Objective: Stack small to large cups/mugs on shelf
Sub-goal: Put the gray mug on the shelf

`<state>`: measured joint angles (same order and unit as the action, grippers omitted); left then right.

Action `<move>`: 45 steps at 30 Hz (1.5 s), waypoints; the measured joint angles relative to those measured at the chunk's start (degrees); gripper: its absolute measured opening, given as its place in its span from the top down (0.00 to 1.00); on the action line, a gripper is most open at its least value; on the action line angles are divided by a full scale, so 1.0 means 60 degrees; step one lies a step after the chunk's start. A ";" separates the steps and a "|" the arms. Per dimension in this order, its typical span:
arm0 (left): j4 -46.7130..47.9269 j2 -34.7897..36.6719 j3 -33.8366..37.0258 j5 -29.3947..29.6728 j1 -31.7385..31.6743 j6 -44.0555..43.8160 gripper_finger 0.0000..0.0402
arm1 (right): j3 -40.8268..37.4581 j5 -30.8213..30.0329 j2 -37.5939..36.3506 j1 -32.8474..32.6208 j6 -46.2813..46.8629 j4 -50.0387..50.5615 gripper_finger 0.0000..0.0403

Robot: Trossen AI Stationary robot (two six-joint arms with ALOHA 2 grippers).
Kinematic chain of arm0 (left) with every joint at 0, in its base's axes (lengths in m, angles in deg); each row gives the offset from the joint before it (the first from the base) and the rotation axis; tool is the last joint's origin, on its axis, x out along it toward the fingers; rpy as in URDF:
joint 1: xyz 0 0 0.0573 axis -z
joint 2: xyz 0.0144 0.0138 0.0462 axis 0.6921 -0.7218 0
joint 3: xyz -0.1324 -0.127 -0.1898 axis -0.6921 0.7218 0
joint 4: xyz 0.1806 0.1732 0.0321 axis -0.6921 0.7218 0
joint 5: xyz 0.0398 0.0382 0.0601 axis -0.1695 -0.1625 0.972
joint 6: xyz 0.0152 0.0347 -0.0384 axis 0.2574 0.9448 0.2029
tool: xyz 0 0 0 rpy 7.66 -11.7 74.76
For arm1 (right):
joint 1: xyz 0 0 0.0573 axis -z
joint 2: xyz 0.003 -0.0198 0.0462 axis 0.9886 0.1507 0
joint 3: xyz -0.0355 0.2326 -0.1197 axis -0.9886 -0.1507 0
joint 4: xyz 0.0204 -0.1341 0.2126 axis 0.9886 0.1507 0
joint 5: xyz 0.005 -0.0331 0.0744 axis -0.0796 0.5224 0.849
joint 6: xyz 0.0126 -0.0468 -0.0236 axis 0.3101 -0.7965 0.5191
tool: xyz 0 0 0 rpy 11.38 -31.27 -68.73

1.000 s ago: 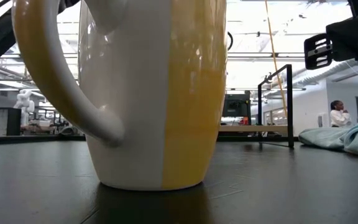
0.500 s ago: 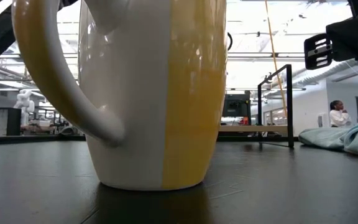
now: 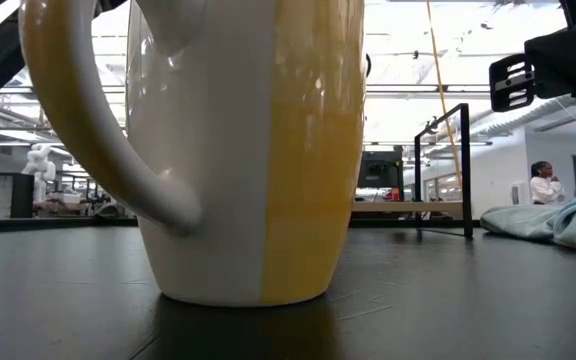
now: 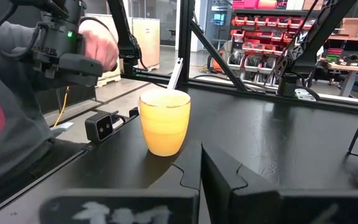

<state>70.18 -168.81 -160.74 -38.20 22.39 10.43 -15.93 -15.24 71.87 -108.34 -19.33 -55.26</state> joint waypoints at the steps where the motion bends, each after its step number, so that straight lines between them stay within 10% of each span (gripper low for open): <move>1: -0.0007 0.0000 0.0000 -0.0004 -0.0017 0.0020 0.98 | 0.0001 0.0004 0.0001 0.0004 0.0000 -0.0004 1.00; 45: -0.0086 -0.0067 0.0040 0.0889 0.0412 0.0384 0.79 | 0.0001 0.0004 0.0000 0.0000 0.0025 0.0013 1.00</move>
<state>69.67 -169.21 -160.50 -32.87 24.86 12.74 -15.92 -15.22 71.87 -108.34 -19.17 -55.18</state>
